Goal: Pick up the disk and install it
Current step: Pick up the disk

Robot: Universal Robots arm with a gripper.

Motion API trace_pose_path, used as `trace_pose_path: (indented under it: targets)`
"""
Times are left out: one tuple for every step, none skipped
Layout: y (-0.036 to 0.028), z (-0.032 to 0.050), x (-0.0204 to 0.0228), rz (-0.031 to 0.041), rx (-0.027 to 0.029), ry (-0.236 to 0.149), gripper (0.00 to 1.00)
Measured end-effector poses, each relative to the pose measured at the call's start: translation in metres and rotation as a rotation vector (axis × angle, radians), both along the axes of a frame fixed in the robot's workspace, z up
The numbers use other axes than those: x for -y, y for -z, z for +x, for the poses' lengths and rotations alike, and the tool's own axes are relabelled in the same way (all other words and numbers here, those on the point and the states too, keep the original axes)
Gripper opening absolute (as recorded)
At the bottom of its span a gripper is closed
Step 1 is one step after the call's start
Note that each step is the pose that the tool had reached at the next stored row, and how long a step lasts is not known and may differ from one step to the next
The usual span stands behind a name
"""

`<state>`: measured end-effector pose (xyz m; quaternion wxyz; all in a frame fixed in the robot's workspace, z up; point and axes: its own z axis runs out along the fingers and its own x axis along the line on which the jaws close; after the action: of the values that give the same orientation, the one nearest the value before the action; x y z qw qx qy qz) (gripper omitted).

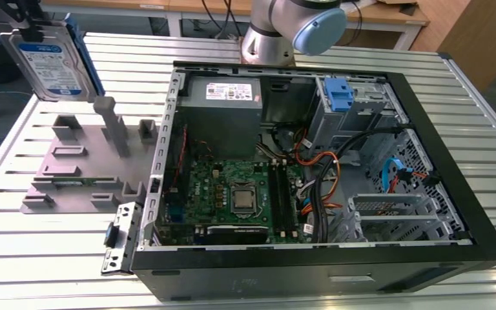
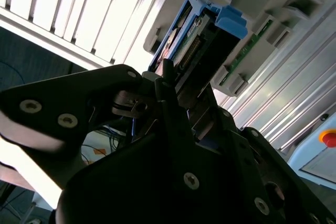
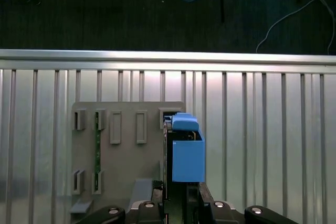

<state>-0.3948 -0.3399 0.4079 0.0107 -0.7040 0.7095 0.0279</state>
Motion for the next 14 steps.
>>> trace_pose_path:
  targets:
    - [-0.0012, 0.0, 0.0, 0.0001, 0.0001, 0.0, 0.35]
    - [-0.0025, 0.0, 0.0, 0.0, 0.0, 0.0, 0.35]
    - [-0.0043, 0.0, 0.0, 0.0, -0.0001, 0.0, 0.35]
    - [-0.0058, 0.0, 0.0, 0.0, 0.0001, 0.0, 0.35]
    - [-0.0076, 0.0, 0.0, 0.0001, 0.0002, 0.0, 0.35]
    - [-0.0095, 0.0, 0.0, 0.0001, 0.0003, 0.0, 0.35]
    - [-0.0116, 0.0, 0.0, 0.0001, 0.0005, 0.0, 0.35]
    - [-0.014, 0.0, 0.0, 0.0001, 0.0004, 0.0, 0.35]
    - [-0.0163, 0.0, 0.0, 0.0001, 0.0004, 0.0, 0.35]
    - [-0.0186, 0.0, 0.0, 0.0, 0.0005, 0.0, 0.35]
    - [-0.0208, 0.0, 0.0, 0.0001, 0.0006, 0.0, 0.35]
    - [-0.0232, 0.0, 0.0, 0.0001, 0.0007, 0.0, 0.35]
    - [-0.0256, 0.0, 0.0, 0.0, 0.0007, 0.0, 0.35]
    - [-0.0297, 0.0, 0.0, 0.0, 0.0008, 0.0, 0.35]
